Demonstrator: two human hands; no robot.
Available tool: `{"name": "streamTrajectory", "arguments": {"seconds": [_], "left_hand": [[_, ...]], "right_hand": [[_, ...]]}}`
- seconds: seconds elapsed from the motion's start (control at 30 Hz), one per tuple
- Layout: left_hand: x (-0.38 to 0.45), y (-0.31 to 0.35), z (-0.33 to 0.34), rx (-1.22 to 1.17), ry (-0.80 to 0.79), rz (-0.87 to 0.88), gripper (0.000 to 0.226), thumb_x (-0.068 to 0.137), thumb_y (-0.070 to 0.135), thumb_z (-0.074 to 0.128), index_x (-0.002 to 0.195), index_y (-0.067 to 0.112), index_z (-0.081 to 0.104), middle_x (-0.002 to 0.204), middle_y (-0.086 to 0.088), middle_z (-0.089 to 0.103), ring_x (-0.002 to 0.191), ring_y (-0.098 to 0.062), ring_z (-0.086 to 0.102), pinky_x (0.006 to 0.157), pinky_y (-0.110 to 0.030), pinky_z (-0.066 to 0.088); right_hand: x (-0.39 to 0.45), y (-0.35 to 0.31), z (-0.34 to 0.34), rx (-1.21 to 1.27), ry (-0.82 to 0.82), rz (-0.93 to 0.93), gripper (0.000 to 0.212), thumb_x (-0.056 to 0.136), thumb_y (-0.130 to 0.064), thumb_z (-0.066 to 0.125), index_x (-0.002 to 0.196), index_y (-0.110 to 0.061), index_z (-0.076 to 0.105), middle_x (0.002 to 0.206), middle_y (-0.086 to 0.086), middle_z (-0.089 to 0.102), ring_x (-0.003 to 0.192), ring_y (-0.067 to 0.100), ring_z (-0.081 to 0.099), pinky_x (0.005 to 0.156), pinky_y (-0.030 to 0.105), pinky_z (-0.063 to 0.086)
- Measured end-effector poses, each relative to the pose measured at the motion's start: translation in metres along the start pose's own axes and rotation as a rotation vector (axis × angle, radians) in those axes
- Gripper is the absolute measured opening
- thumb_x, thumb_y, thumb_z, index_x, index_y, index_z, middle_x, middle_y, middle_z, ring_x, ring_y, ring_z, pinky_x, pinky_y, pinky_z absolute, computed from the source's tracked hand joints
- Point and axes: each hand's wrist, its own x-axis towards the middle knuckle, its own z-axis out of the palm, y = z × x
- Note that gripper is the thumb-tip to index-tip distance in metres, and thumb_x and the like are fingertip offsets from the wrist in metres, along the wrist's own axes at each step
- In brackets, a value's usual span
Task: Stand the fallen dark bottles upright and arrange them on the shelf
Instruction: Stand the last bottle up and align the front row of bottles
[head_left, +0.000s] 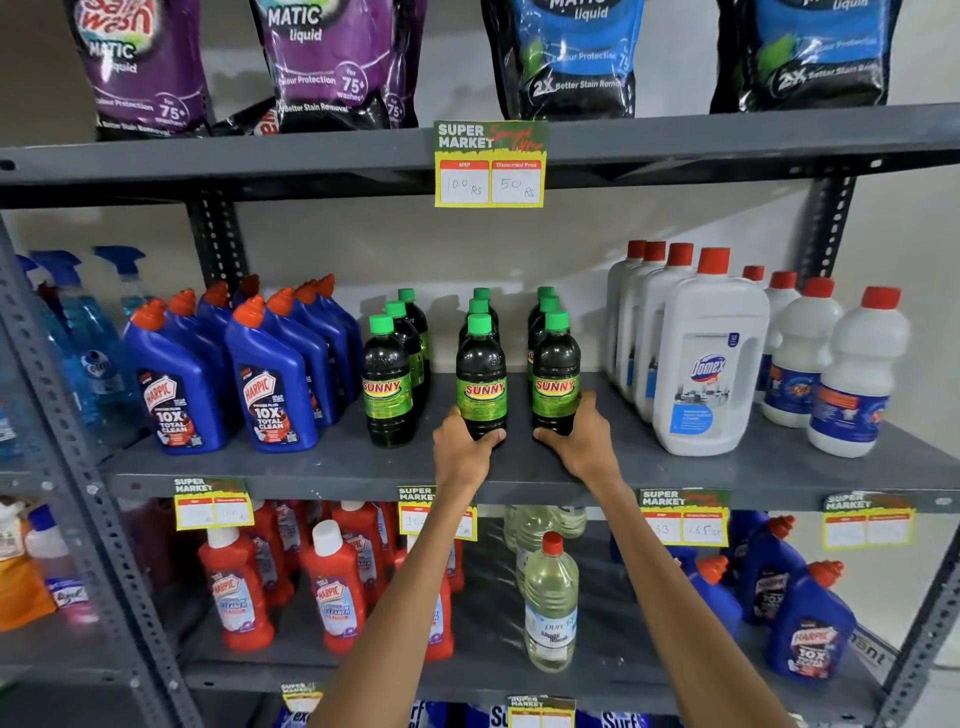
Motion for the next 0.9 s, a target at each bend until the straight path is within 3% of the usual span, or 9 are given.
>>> {"name": "streamTrajectory", "arguments": {"seconds": [0.27, 0.9], "left_hand": [[-0.0005, 0.0014, -0.0015, -0.004, -0.003, -0.003, 0.048, 0.072, 0.016, 0.083, 0.113, 0.005, 0.061, 0.109, -0.012, 0.071, 0.102, -0.025, 0.066, 0.082, -0.025, 0.047], [0.0020, -0.0015, -0.0034, 0.035, -0.038, 0.000, 0.048, 0.075, 0.017, 0.080, 0.116, 0.005, 0.059, 0.113, -0.014, 0.070, 0.106, -0.029, 0.064, 0.083, -0.027, 0.044]], "right_hand": [[-0.0001, -0.0007, -0.0004, -0.031, -0.011, 0.001, 0.065, 0.072, -0.017, 0.082, 0.121, -0.001, 0.041, 0.126, 0.017, 0.059, 0.120, 0.034, 0.055, 0.094, 0.037, 0.044], [0.0009, -0.0004, -0.0005, -0.038, -0.087, 0.033, 0.066, 0.078, -0.021, 0.078, 0.129, -0.004, 0.038, 0.132, 0.017, 0.057, 0.123, 0.035, 0.053, 0.095, 0.036, 0.043]]}}
